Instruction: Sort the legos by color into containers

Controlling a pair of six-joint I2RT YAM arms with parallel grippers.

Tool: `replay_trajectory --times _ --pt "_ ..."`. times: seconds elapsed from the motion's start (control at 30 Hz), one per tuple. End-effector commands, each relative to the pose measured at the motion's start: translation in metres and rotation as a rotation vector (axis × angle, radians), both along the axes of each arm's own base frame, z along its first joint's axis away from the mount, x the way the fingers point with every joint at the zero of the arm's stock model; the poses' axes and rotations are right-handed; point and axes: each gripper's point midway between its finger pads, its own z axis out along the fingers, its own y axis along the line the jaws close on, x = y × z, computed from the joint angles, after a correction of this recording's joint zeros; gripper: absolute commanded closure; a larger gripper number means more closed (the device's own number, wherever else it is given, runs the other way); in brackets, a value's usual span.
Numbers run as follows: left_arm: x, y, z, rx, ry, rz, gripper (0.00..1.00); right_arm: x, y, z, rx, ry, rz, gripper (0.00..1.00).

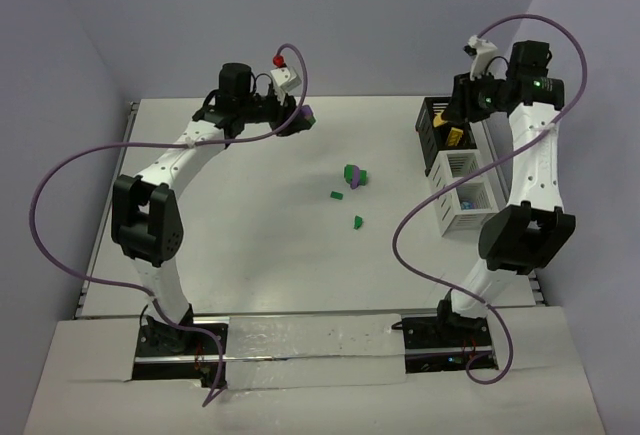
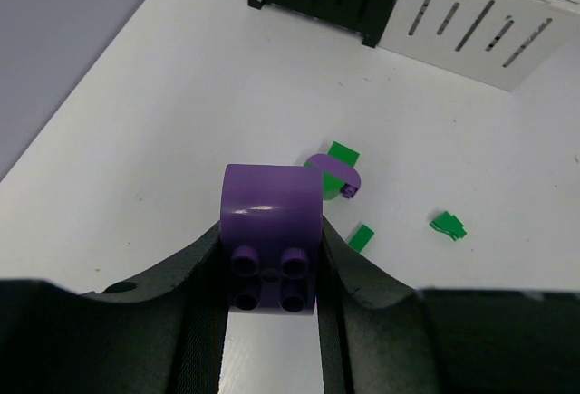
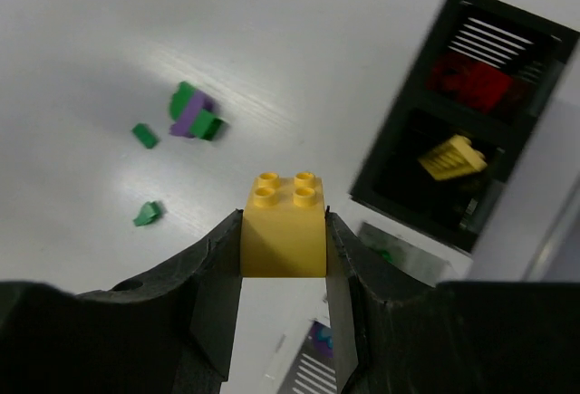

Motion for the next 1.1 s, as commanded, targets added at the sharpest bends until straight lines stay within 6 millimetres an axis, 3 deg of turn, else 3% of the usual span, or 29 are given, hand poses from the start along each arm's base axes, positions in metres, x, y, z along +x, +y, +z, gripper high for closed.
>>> replay_trajectory --times 0.0,0.33,0.83,0.93,1.07 --pt "0.006 -0.003 0.043 -0.053 -0.104 0.054 1.00 0.012 -0.046 0.003 -0.123 0.003 -0.180 1.00" --pt "0.011 -0.004 0.045 -0.073 -0.086 0.084 1.00 0.040 -0.076 -0.031 -0.175 0.086 -0.292 1.00" --pt "0.016 -0.004 0.044 -0.070 -0.063 0.106 1.00 0.077 -0.074 -0.077 -0.165 0.157 -0.270 0.99" --pt "0.016 -0.005 0.044 -0.071 -0.062 0.103 1.00 0.080 -0.067 -0.086 -0.170 0.174 -0.254 0.89" --pt "0.010 -0.008 0.045 -0.088 -0.047 0.077 1.00 0.081 -0.064 -0.096 -0.173 0.194 -0.255 0.61"
